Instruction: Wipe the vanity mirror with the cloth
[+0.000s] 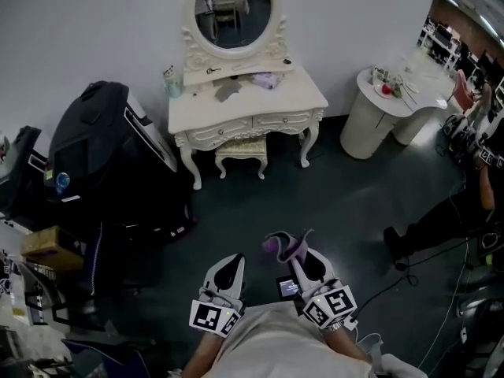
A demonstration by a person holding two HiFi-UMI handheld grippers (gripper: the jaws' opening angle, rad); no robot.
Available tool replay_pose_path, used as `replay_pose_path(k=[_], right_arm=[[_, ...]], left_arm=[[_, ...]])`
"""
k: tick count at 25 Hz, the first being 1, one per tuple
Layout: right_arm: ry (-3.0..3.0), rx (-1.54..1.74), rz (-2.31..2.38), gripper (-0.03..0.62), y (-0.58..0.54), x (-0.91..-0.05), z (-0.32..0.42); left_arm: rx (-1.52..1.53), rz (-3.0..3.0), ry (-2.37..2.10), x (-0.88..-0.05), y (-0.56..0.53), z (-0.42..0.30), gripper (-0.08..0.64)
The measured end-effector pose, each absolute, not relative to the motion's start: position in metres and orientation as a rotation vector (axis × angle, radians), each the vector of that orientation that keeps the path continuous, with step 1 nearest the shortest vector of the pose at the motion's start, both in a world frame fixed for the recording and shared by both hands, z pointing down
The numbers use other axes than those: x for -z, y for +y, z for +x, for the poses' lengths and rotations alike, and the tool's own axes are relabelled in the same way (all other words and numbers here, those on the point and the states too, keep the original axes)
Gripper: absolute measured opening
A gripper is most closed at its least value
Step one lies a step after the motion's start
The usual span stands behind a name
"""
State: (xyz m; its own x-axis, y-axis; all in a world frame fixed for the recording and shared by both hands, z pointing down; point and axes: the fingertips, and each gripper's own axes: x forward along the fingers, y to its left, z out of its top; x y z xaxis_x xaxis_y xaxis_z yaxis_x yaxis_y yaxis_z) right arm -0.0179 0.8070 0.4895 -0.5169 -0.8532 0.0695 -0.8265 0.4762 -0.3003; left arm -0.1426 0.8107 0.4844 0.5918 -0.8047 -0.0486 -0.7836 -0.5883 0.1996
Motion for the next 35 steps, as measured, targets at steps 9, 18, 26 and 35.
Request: replay_pose_path(k=[9, 18, 26, 35], right_arm=[[2.535, 0.486, -1.547, 0.104, 0.768, -0.489, -0.126], [2.51, 0.478, -1.63, 0.106, 0.725, -0.493, -0.145], [2.508, 0.548, -1.58, 0.106, 0.645, -0.505, -0.125], [2.619, 0.509, -1.434, 0.106, 0.523, -0.493, -0.074]], left_arm=[[0.229, 2.634, -1.413, -0.486, 0.764, -0.283, 0.002], [0.208, 2.631, -1.349, -0.496, 0.731, -0.303, 0.002], [0.173, 2.63, -1.367, -0.499, 0.653, -0.274, 0.002], [0.213, 2.582, -1.539, -0.483, 0.527, -0.216, 0.002]])
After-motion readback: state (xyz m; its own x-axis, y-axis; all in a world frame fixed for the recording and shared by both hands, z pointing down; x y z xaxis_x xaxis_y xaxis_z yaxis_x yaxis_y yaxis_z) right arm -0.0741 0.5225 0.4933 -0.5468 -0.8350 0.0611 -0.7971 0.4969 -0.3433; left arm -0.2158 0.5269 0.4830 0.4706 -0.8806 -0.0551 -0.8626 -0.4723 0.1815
